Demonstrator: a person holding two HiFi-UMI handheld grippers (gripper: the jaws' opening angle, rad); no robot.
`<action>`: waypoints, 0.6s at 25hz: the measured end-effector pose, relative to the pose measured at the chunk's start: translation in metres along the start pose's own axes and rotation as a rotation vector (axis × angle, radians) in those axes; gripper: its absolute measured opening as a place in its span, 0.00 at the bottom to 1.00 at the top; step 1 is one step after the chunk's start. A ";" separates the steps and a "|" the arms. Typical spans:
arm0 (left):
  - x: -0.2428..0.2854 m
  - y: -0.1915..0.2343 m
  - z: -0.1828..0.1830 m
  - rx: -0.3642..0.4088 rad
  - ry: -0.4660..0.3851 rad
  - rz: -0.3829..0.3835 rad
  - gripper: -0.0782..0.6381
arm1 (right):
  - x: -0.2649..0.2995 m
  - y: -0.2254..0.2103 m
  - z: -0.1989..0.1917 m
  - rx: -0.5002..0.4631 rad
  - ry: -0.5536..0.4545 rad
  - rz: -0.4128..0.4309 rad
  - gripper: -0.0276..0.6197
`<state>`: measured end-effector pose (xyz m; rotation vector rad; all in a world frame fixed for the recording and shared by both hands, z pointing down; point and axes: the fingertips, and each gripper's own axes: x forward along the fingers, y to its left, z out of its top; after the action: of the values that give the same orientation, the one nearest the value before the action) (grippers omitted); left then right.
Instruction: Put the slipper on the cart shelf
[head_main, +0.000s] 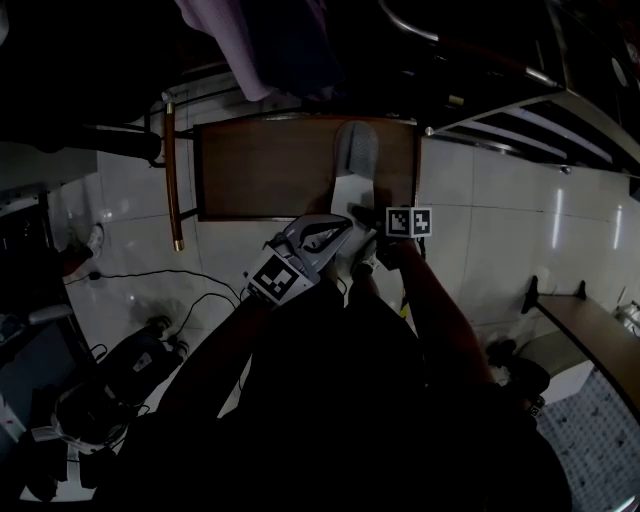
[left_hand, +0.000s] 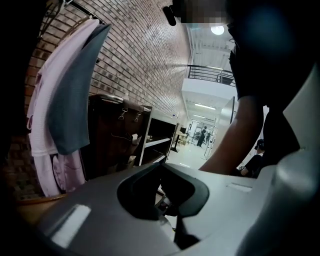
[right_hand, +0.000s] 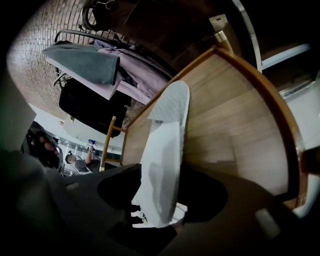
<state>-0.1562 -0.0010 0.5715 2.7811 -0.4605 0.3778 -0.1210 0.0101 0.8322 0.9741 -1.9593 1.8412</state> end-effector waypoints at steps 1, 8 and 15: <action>-0.001 0.001 -0.001 -0.004 0.002 0.005 0.11 | 0.003 0.001 -0.001 0.009 0.005 0.011 0.42; -0.011 0.011 -0.010 -0.039 0.009 0.041 0.11 | 0.023 0.008 0.000 0.022 0.043 0.023 0.39; -0.016 0.015 -0.017 -0.059 0.019 0.066 0.11 | 0.017 0.021 0.003 0.024 -0.016 0.066 0.16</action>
<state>-0.1798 -0.0049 0.5862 2.7086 -0.5508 0.3990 -0.1461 0.0016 0.8256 0.9454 -2.0060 1.9016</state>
